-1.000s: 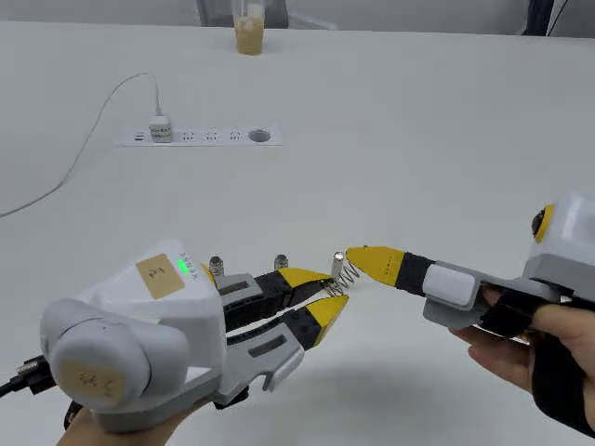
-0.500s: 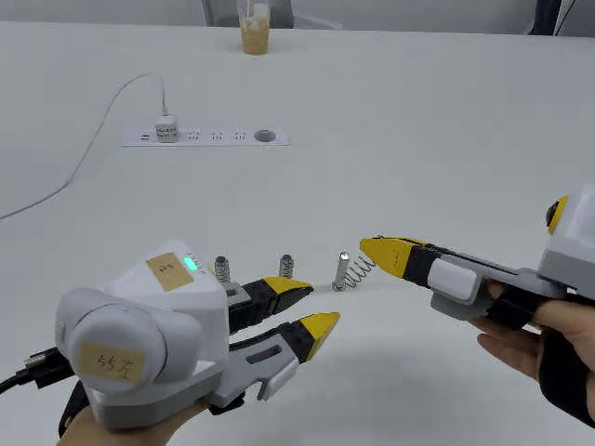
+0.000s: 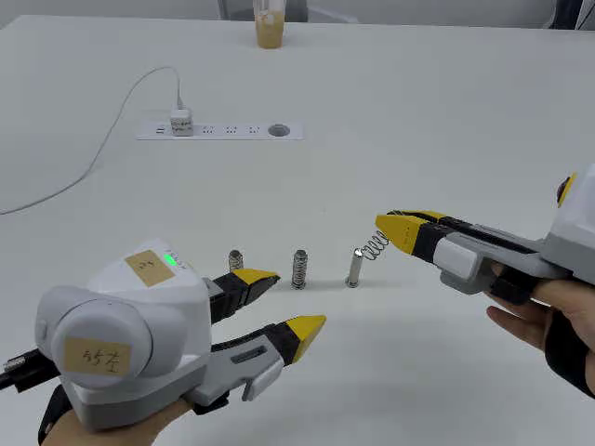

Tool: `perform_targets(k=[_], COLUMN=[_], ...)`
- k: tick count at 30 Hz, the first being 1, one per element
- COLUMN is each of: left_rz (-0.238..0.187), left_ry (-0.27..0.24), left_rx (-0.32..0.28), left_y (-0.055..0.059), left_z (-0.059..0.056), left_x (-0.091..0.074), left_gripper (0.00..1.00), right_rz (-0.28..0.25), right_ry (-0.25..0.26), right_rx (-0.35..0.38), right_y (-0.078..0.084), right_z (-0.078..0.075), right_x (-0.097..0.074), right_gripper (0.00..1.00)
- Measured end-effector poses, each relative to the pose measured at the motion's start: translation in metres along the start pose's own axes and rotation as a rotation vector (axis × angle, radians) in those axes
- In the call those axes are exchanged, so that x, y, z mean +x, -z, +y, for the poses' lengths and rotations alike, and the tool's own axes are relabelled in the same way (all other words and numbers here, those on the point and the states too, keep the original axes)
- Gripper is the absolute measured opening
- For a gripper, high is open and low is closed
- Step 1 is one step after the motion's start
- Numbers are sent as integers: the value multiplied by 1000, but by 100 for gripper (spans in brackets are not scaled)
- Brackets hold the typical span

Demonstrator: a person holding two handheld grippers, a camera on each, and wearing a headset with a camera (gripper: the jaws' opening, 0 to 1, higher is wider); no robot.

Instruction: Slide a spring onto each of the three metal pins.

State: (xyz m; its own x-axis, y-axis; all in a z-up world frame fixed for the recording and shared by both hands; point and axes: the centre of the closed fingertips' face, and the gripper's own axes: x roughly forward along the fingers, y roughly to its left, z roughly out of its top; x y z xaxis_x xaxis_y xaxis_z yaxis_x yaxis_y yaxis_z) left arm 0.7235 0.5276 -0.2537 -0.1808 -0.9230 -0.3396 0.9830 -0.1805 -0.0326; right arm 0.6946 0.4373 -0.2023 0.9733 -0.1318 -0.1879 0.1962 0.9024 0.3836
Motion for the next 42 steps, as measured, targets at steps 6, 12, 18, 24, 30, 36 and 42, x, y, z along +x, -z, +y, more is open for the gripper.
perform_targets(k=[6,12,18,24,30,36,42], left_rz=[3,12,22,16,17,21,-19], left_ry=[-25,-49,-79,-99,-122,-147,-165], left_rx=[-5,-9,-16,-30,-37,-46,-91], left_y=[2,4,8,9,12,16,11], left_z=[4,8,14,21,28,34,38], left_x=[-3,-6,-9,-11,-13,-14,-16], left_gripper=[46,54,63,72,80,84,92], right_rz=[9,33,44,60,74,92,115], right_ry=[12,32,63,68,73,84,84], right_rx=[-31,-77,-166,-207,-262,-296,-328], right_y=[0,4,5,10,14,19,25], right_z=[-5,-10,-16,-21,-25,-31,-33], right_x=[5,11,18,25,32,39,42], right_gripper=[12,12,12,12,12,12,12])
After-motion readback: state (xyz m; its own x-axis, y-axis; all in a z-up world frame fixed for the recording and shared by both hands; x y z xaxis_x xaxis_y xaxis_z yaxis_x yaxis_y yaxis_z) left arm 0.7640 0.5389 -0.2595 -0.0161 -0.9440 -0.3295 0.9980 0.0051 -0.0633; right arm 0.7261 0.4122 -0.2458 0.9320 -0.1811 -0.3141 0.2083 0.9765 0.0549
